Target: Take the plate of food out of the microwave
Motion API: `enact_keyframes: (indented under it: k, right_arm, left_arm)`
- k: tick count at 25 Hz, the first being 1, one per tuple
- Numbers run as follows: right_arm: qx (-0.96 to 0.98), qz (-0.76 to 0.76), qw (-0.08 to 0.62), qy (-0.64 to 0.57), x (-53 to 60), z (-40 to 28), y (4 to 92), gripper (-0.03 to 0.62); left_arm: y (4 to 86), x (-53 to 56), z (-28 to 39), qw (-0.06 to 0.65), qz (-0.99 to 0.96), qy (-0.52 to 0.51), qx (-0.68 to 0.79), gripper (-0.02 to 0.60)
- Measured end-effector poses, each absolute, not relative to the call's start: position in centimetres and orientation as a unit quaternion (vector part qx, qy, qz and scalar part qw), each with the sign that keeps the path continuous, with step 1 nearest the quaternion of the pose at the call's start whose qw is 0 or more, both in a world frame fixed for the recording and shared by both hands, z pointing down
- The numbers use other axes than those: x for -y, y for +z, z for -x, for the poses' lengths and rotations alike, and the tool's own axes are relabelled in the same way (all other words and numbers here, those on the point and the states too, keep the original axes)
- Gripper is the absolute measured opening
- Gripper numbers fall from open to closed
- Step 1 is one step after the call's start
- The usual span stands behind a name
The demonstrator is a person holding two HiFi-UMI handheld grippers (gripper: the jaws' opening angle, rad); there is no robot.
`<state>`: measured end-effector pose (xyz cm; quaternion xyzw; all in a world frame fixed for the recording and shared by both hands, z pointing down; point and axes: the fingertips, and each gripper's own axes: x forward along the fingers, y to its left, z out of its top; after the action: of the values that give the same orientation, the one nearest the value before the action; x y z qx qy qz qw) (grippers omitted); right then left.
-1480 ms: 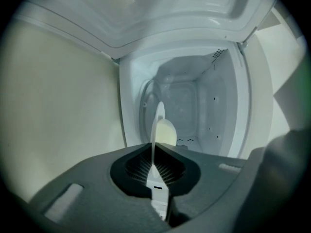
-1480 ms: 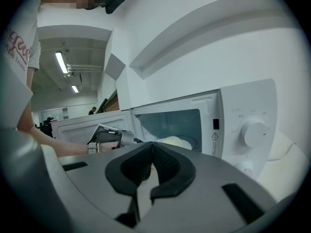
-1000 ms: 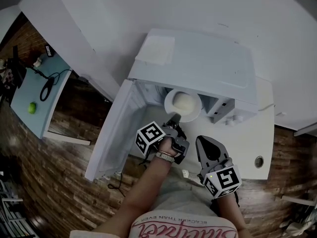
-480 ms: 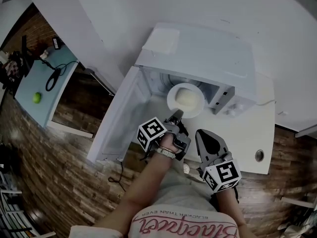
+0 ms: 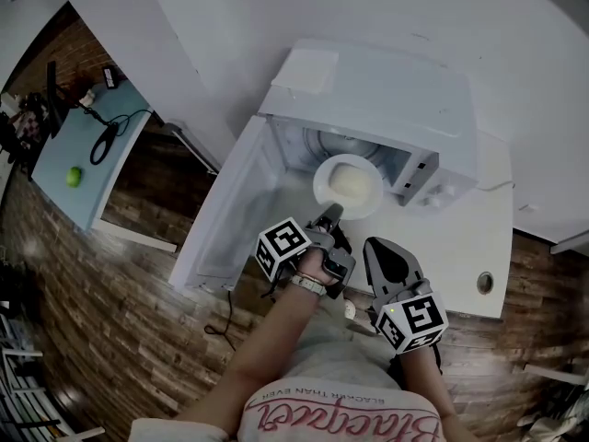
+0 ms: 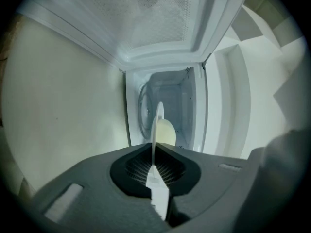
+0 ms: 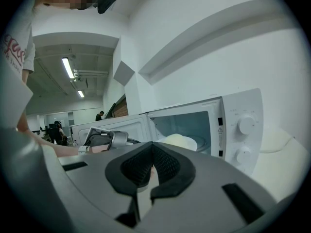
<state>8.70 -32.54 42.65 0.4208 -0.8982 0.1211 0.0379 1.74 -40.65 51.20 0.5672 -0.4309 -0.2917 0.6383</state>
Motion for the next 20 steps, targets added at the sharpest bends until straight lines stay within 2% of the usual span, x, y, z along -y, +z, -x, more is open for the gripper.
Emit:
enact_keyframes:
  k: [20]
  right_arm:
    - [0.882, -0.458, 0.018, 0.108, 31.2, -7.2, 39.9, 0.012]
  left_arm:
    - [49.5, 37.4, -0.3, 0.658, -0.576, -0.266, 0.405, 0.014]
